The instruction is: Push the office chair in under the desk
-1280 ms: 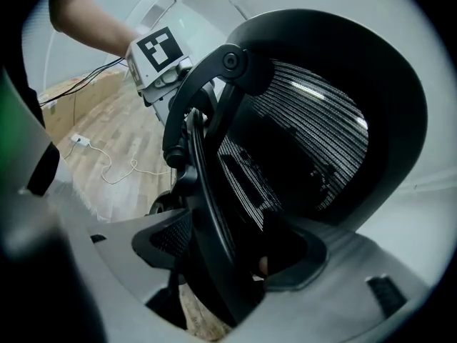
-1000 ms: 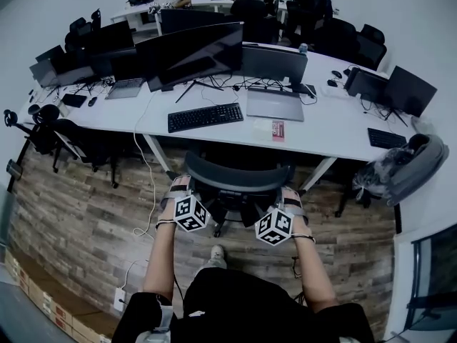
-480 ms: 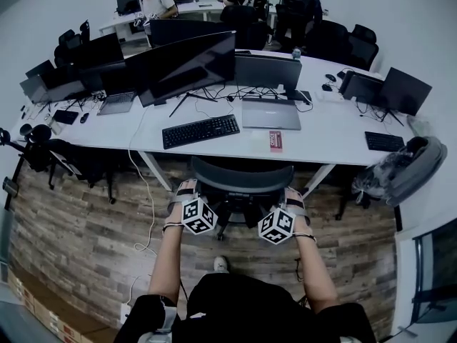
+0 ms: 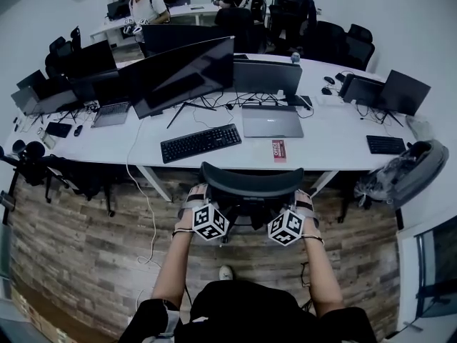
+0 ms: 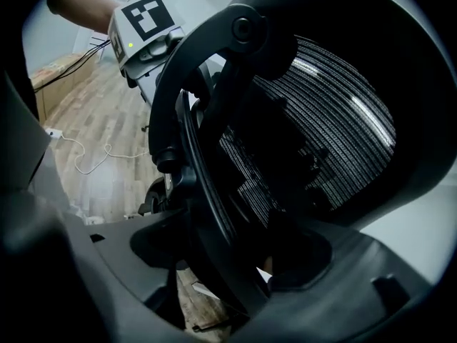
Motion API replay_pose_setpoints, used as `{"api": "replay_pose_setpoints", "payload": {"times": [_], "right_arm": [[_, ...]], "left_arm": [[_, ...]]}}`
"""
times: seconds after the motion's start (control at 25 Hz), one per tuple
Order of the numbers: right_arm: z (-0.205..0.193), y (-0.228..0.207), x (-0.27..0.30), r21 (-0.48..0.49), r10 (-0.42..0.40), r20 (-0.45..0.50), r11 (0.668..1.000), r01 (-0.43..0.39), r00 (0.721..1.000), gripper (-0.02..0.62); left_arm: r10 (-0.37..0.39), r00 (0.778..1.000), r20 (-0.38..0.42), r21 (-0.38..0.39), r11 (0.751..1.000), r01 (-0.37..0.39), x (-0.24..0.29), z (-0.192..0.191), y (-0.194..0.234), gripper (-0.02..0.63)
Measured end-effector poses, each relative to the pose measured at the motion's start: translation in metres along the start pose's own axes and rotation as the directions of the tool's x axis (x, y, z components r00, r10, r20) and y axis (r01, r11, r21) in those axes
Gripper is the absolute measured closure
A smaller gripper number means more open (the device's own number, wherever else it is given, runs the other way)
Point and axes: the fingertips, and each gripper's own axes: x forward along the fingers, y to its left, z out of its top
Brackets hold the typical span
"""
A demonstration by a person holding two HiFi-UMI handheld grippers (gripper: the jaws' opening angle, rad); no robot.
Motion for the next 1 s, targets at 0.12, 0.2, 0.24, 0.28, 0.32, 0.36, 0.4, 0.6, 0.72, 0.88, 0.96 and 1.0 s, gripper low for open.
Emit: {"api": "replay_pose_setpoints", "payload": {"times": [0.12,0.2,0.24,0.28,0.32,0.36,0.4,0.6,0.72,0.88,0.96,1.0], "right_arm": [[-0.001,-0.009,0.013,0.007,-0.024,-0.01,1.0,0.024,1.0,0.271],[0.0,-0.014,0.021,0.008,-0.034,-0.02,0.999,0.034,0.999,0.267],[0.0,-0.017,0.024,0.007,-0.038,-0.025,0.999,0.038,0.999,0.264],[0.0,-0.02,0.028,0.005,-0.043,-0.029,0.999,0.043,0.999,0.264],[0.0,-0.023,0.032,0.004,-0.05,-0.033,0.999,0.05,0.998,0.262],[0.001,-0.025,0.036,0.004,-0.059,-0.036,0.998,0.059,0.998,0.259],[0.002,-0.028,0.039,0.004,-0.068,-0.039,0.998,0.069,0.997,0.258],[0.002,-0.039,0.057,-0.002,-0.107,-0.063,0.994,0.107,0.992,0.255],[0.003,-0.045,0.062,-0.002,-0.105,-0.065,0.995,0.105,0.992,0.253],[0.002,-0.052,0.072,-0.001,-0.108,-0.06,0.994,0.109,0.992,0.253],[0.003,-0.056,0.077,-0.001,-0.108,-0.051,0.994,0.108,0.993,0.253],[0.003,-0.058,0.08,-0.003,-0.107,-0.047,0.994,0.107,0.993,0.253]], "left_arm": [[-0.008,1.0,0.014,0.001,1.0,0.008,0.011,0.001,0.01,0.249],[-0.012,1.0,0.011,0.007,1.0,0.012,0.017,0.001,0.016,0.25],[-0.014,1.0,0.01,0.009,1.0,0.014,0.021,0.001,0.019,0.25],[-0.016,1.0,0.012,0.012,1.0,0.016,0.024,0.001,0.022,0.253],[-0.019,1.0,0.017,0.016,1.0,0.018,0.027,0.001,0.025,0.254],[-0.021,1.0,0.022,0.02,1.0,0.02,0.029,0.002,0.028,0.255],[-0.023,0.999,0.028,0.024,0.999,0.022,0.032,0.001,0.031,0.256],[-0.023,0.998,0.05,0.029,0.999,0.022,0.045,0.001,0.044,0.258],[-0.03,0.998,0.052,0.031,0.999,0.028,0.05,0.002,0.05,0.258],[-0.03,0.998,0.058,0.036,0.999,0.028,0.061,0.002,0.057,0.258],[-0.031,0.998,0.054,0.032,0.999,0.029,0.066,0.001,0.062,0.258],[-0.03,0.998,0.051,0.029,0.999,0.029,0.068,0.001,0.064,0.258]]}}
